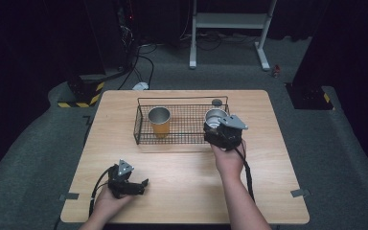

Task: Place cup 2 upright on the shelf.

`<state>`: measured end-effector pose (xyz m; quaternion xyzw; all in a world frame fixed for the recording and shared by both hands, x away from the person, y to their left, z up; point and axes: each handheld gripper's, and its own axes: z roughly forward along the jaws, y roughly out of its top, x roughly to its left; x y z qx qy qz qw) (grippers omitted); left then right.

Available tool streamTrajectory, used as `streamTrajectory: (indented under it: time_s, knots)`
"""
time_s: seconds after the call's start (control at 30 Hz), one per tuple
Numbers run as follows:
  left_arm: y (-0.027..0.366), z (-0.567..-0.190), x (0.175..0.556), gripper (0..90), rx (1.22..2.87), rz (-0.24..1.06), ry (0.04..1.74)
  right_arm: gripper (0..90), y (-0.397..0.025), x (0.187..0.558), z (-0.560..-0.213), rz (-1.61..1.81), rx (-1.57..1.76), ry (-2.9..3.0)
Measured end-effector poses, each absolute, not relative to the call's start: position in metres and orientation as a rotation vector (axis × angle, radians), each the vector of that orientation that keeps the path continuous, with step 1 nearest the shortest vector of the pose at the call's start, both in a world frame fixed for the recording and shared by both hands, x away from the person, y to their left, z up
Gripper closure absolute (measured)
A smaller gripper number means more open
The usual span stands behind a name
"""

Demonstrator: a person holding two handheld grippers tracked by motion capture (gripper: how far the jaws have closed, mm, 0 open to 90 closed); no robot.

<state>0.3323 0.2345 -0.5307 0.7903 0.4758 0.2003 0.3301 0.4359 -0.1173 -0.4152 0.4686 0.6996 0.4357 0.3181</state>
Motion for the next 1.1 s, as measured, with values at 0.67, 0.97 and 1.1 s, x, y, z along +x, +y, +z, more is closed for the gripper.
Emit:
streamTrajectory:
  time_s: [0.67, 0.97, 1.1]
  knots:
    - [0.234, -0.531, 0.333, 0.3, 2.066, 0.525, 1.243, 18.8, -0.107, 0.476, -0.411, 1.108, 1.277, 1.842]
    - [0.234, -0.531, 0.333, 0.3, 2.065, 0.526, 1.243, 18.8, -0.103, 0.494, -0.415, 1.085, 1.299, 1.861]
    - [0.234, -0.531, 0.333, 0.3, 2.066, 0.525, 1.243, 18.8, -0.103, 0.500, -0.423, 1.049, 1.335, 1.877]
